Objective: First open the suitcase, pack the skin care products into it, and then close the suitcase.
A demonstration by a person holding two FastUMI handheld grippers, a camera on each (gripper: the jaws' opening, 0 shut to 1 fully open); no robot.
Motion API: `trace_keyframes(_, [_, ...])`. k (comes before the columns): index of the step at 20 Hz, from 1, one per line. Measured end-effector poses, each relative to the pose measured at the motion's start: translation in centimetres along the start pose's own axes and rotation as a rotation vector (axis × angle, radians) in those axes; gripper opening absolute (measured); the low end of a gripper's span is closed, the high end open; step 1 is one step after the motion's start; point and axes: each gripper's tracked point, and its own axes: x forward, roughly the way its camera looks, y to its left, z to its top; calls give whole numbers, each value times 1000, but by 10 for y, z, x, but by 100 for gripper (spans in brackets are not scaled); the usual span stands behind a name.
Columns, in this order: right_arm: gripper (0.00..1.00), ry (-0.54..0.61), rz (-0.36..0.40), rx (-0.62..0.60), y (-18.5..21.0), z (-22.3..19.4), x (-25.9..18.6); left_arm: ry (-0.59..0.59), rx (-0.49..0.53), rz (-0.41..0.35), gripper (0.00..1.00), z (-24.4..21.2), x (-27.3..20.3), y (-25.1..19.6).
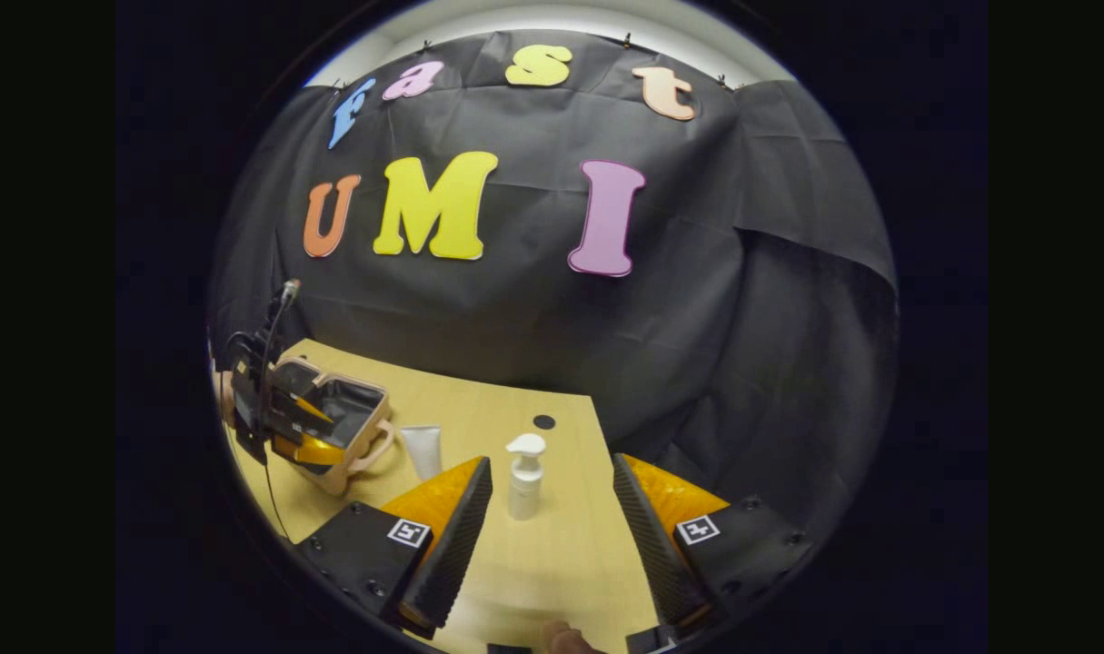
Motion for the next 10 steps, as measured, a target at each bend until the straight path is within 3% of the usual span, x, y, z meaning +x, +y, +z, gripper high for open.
trace_keyframes(10, [80,95,-9,-17,-58,-46,6,38,-108,-18,89,24,125,-48])
